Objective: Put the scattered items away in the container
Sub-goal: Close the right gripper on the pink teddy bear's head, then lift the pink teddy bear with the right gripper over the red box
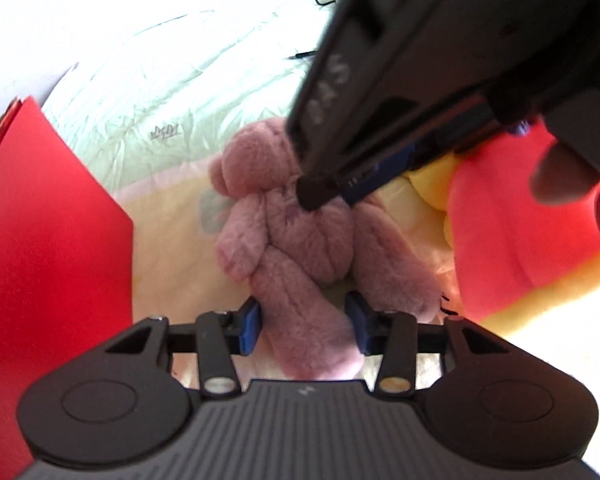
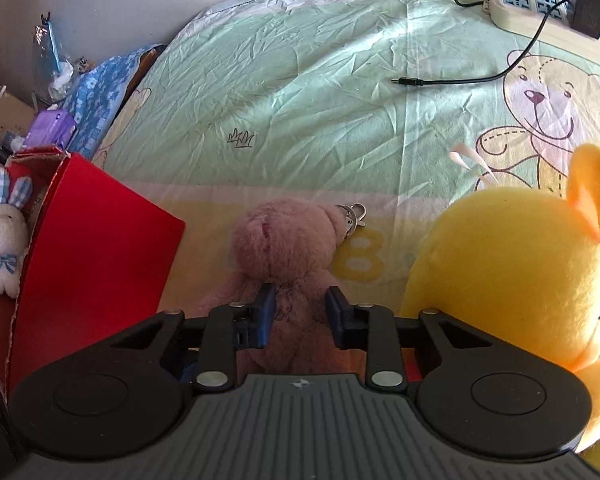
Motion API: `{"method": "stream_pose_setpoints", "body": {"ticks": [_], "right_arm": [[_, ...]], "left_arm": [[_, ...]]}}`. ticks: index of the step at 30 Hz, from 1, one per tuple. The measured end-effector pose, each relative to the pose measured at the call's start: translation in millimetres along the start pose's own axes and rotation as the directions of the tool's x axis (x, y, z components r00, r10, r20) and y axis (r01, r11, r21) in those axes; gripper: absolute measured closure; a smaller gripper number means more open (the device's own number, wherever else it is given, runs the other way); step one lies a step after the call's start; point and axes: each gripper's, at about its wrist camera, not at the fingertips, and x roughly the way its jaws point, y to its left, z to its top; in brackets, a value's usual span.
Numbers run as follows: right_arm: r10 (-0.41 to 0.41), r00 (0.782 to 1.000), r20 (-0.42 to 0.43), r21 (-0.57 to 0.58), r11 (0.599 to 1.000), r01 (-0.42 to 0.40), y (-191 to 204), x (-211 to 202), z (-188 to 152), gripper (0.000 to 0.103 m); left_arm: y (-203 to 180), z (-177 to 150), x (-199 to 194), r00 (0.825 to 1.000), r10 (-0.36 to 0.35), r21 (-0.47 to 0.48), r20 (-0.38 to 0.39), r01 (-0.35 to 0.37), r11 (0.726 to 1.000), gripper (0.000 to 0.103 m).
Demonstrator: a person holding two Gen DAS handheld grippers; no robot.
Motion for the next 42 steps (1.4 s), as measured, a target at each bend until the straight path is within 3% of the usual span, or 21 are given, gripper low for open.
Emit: {"method": "stream_pose_setpoints", "body": {"ticks": [2,6,9,10,13,15,22,30,35,40,42], "right_arm": [[0.041,0.999,-0.006,0.027,0.999,-0.041,-3,-3,-7,0.09],[0.027,1.0,-0.007,0.009,1.0,-0.027,7,-4,-10,0.088],[0.013,1.0,-0.008,0.023,1.0,-0.012,13,4,-5,0.074],[0.006,1.0,-0.014,0.01,1.0,-0.006,16,9,-3,0.062],[0.003,1.0,-0.014,-0.002,1.0,-0.003,18,15,-1,0.055],[0.008,1.0,-0.007,0.001,1.0,-0.008,16,16,0,0.061],[0.035,0.997,0.073,0.033,0.999,-0.037,8,6,-20,0.068],[0.016,0.984,0.177,0.061,0.998,-0.027,10,-19,-37,0.072],[0.051,0.955,0.294,0.094,0.992,-0.082,9,-56,-39,0.072],[0.108,0.896,0.43,0.068,0.986,-0.151,26,-97,-42,0.074],[0.119,0.874,0.471,0.036,0.987,-0.154,42,-107,-46,0.076]], "left_arm": [[4,-2,-1,1.0,-0.005,-0.011,-0.004,0.005,1.0,0.067],[15,-7,-1,1.0,-0.011,-0.038,-0.012,0.011,0.999,0.07],[22,-10,-1,1.0,-0.014,-0.056,-0.018,0.013,0.998,0.061],[20,-9,0,1.0,-0.002,-0.043,-0.012,0.002,0.999,0.058],[13,-7,2,1.0,0.022,-0.005,0.013,-0.022,1.0,0.057],[10,-6,4,0.999,0.022,0.006,0.023,-0.023,1.0,0.06],[20,-9,2,0.999,0.011,-0.015,0.037,-0.01,1.0,0.077],[10,-11,-24,0.992,0.031,0.036,0.126,-0.036,0.999,0.078],[13,-5,-64,0.972,0.021,0.029,0.236,-0.028,0.999,0.078],[27,-12,-112,0.932,0.038,-0.006,0.36,-0.038,0.999,0.078],[38,-16,-123,0.924,0.034,-0.026,0.381,-0.026,0.999,0.078]]}}
